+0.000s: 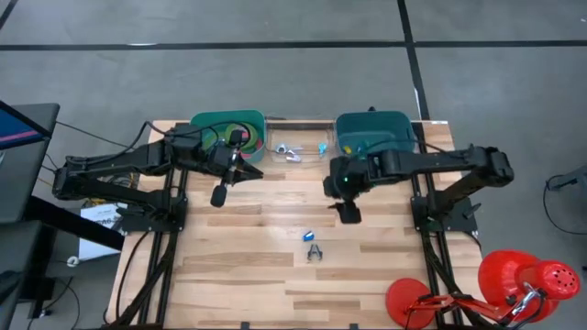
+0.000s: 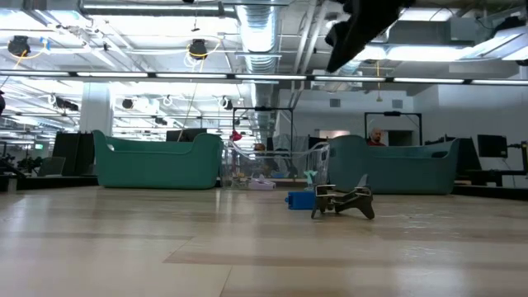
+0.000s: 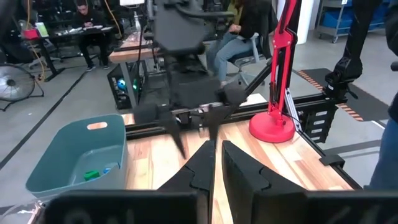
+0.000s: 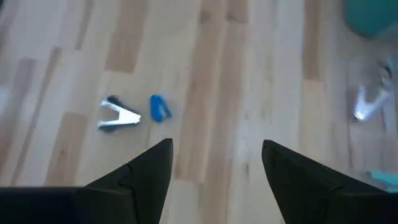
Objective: Pick and place Stapler, Stapler remover, tape
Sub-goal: Put the blue stapler into the dark blue bin
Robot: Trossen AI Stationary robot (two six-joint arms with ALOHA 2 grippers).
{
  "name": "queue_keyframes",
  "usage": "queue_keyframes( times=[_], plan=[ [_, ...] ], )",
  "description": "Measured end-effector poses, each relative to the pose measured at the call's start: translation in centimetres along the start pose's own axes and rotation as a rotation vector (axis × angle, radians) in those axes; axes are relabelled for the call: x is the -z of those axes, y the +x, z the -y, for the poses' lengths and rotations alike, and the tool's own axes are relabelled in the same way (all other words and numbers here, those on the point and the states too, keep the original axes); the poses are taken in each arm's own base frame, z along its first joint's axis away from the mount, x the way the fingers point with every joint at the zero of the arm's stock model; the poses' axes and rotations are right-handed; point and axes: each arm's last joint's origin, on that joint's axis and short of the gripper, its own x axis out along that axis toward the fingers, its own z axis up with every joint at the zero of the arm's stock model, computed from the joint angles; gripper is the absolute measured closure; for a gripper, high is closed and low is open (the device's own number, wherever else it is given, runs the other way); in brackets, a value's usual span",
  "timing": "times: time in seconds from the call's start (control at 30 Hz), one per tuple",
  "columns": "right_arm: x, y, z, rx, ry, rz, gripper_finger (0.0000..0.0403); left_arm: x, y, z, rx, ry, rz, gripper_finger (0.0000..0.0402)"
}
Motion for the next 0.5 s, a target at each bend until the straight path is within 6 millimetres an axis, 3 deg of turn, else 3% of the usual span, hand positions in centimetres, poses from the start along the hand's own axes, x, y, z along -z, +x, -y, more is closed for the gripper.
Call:
queue_keyframes(
  times=[0.27,0.5],
  plan=[
    [-0.5,2.1,-2.8,-0.056,-0.103,-0.043,0.0164,-0.2,0.0,0.0,-0.002,0.005,0.015,0.0380],
    [-0.4,5.8,-6.4,-0.117,-0.197,-0.131,0.0164,-0.3,0.0,0.0,-0.004,0.008,0.026,0.0380]
  ],
)
